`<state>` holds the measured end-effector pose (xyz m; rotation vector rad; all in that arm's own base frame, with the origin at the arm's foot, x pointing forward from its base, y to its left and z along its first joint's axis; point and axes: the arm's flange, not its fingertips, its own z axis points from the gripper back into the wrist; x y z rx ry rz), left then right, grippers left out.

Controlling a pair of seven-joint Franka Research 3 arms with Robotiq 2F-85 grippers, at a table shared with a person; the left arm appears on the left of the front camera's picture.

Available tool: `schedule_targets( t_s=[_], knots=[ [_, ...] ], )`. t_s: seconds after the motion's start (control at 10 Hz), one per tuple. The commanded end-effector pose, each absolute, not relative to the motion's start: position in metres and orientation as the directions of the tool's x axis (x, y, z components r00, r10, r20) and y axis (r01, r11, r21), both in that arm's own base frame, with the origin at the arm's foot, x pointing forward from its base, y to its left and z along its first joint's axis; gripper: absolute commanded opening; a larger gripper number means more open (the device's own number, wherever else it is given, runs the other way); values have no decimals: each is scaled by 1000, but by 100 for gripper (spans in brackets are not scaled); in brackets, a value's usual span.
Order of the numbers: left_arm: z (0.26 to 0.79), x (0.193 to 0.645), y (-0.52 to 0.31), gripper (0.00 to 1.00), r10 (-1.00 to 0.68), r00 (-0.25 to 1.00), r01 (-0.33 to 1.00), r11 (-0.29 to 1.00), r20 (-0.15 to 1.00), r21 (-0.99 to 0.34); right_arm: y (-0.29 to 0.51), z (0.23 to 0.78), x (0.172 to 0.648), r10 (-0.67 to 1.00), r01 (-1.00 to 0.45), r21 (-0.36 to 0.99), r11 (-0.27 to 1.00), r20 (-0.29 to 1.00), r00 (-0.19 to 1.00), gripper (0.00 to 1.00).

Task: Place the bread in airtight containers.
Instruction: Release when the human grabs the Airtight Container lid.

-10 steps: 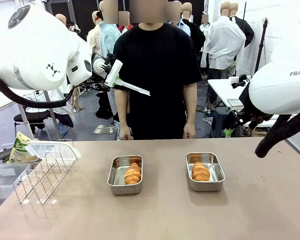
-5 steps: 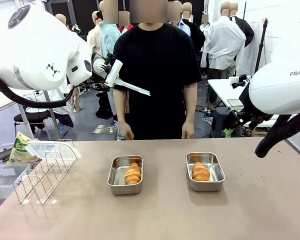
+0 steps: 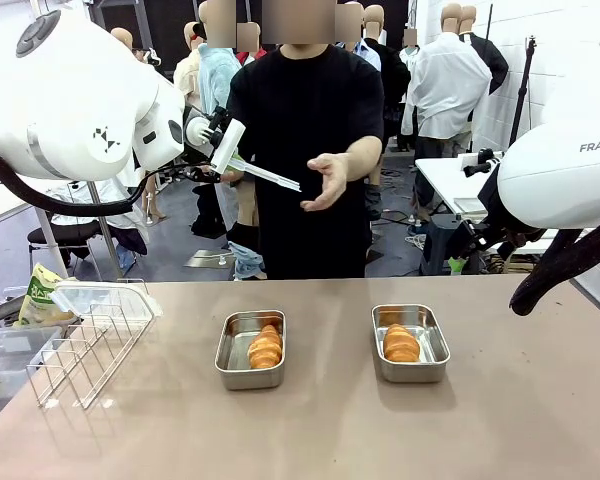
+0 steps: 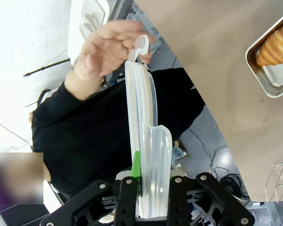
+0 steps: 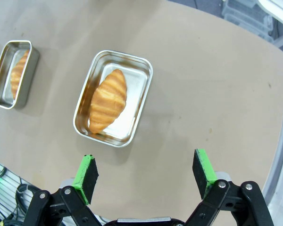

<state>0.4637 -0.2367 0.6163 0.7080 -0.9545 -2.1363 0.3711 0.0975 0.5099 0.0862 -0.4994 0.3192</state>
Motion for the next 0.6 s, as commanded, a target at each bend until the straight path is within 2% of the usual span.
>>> schedule_targets(
  t_s=[0.0, 0.5],
  knots=[
    [619, 464, -236, 0, -762, -617, 357, -495, -197, 792, 97, 510, 371, 280, -321, 3, 947, 481, 830, 100],
    [619, 464, -236, 0, -762, -617, 357, -495, -197, 792, 97, 510, 371, 280, -321, 3, 947, 481, 830, 100]
  ],
)
